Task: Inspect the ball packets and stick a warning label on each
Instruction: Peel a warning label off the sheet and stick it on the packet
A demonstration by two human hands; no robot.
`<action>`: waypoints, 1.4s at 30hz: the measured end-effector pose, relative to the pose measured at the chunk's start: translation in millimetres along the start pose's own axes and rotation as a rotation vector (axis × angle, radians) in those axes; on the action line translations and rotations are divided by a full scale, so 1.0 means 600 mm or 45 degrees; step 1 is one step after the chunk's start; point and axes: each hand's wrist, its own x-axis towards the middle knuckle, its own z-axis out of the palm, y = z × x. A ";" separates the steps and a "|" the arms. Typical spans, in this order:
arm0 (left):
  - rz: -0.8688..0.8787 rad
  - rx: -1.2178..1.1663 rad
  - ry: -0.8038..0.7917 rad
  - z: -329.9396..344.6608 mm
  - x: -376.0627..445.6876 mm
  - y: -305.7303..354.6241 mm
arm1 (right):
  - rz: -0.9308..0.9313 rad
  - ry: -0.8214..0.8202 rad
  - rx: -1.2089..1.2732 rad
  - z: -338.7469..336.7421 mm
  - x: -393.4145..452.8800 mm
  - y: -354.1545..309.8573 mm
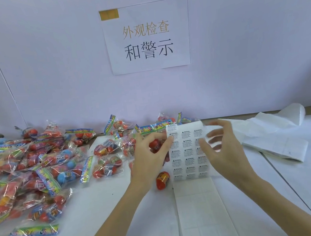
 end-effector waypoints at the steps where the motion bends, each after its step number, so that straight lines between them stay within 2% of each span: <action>1: 0.012 -0.012 -0.001 0.002 -0.002 0.005 | -0.148 0.091 -0.120 0.001 -0.003 -0.001; 4: 0.081 -0.008 -0.042 0.009 -0.010 0.014 | -0.553 0.126 -0.291 0.001 -0.004 -0.005; 8: 0.227 0.056 -0.129 0.014 -0.017 0.018 | -0.744 0.147 -0.394 0.005 -0.006 -0.017; 11: 0.366 0.146 -0.157 0.014 -0.021 0.014 | -0.696 0.139 -0.374 0.004 -0.008 -0.014; 14: 0.324 0.139 -0.204 0.017 -0.023 0.013 | -0.516 0.065 -0.252 -0.002 -0.005 -0.010; 16: 0.291 0.142 -0.217 0.018 -0.026 0.016 | -0.485 0.041 -0.232 -0.001 -0.004 -0.008; 21: 0.175 0.107 -0.199 0.016 -0.028 0.018 | -0.640 0.106 -0.304 0.000 -0.005 -0.007; 28: 0.065 0.083 -0.160 0.014 -0.021 0.011 | -0.820 -0.020 -0.323 -0.011 0.001 -0.002; 31: 0.050 0.077 -0.165 0.014 -0.018 0.003 | -0.801 -0.054 -0.320 -0.011 0.003 -0.003; 34: 0.051 0.078 -0.099 0.015 -0.015 0.002 | -0.669 0.010 -0.183 -0.011 -0.001 -0.010; 37: 0.039 -0.064 0.049 -0.001 -0.003 0.009 | -0.512 0.099 -0.075 -0.010 -0.001 -0.015; 40: 0.012 -0.078 0.256 -0.031 0.017 0.008 | -0.357 0.072 0.102 -0.009 0.000 -0.020; 42: 0.033 -0.240 0.281 -0.045 0.021 0.013 | -0.272 0.035 0.204 -0.006 -0.001 -0.023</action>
